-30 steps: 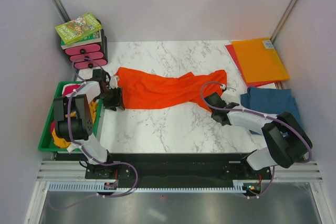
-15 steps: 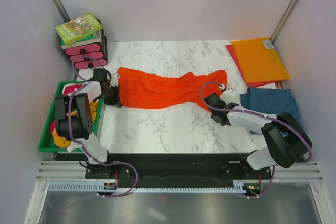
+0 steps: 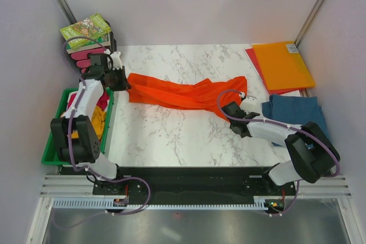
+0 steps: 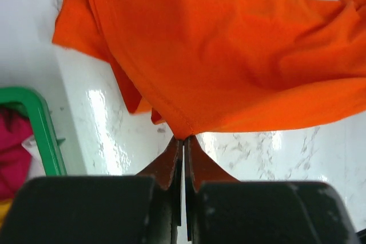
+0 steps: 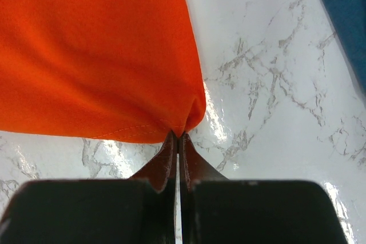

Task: Fold and stack the t-shirts
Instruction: Flatten the tshirt out

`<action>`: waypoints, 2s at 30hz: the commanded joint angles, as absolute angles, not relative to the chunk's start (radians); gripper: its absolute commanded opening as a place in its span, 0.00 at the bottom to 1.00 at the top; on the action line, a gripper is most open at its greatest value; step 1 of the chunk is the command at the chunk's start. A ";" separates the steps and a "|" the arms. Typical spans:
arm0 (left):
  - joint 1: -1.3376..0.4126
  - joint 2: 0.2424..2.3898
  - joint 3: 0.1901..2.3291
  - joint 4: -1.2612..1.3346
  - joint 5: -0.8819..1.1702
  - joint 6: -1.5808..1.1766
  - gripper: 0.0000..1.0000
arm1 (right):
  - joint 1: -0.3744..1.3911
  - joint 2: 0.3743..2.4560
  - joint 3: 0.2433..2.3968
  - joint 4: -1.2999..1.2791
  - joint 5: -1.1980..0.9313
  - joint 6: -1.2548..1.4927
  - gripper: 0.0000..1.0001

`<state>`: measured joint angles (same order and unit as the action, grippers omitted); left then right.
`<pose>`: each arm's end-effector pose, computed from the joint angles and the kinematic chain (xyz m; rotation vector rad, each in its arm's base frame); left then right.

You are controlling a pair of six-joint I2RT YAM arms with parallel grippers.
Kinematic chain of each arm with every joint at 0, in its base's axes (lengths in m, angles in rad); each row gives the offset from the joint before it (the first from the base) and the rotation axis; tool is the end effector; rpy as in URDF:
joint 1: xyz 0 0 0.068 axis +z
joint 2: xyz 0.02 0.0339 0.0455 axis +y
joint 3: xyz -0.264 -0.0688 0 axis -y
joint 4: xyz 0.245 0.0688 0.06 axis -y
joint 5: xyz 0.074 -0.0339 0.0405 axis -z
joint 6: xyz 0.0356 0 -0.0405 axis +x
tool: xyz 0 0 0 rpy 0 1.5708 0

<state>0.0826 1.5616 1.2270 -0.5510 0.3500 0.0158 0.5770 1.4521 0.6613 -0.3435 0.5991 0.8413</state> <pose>0.3365 0.0156 0.2705 0.0716 2.4196 -0.3843 0.2183 0.1181 0.1500 0.4837 2.3795 -0.2179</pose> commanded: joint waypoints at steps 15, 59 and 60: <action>0.064 2.070 1.740 -0.494 0.287 -0.075 0.61 | 0.583 1.545 0.784 -0.353 0.604 0.810 0.00; -0.021 2.054 1.485 -0.393 0.189 -0.017 0.40 | 0.601 1.623 0.787 -0.285 0.561 0.788 0.00; -0.021 2.052 1.483 -0.393 0.189 -0.017 0.37 | 0.601 1.623 0.784 -0.284 0.560 0.788 0.00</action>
<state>0.0029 2.0476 1.4487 -0.4129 0.2066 -0.0360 0.5938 1.5955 0.7872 -0.2867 0.5846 0.7849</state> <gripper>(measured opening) 0.423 0.010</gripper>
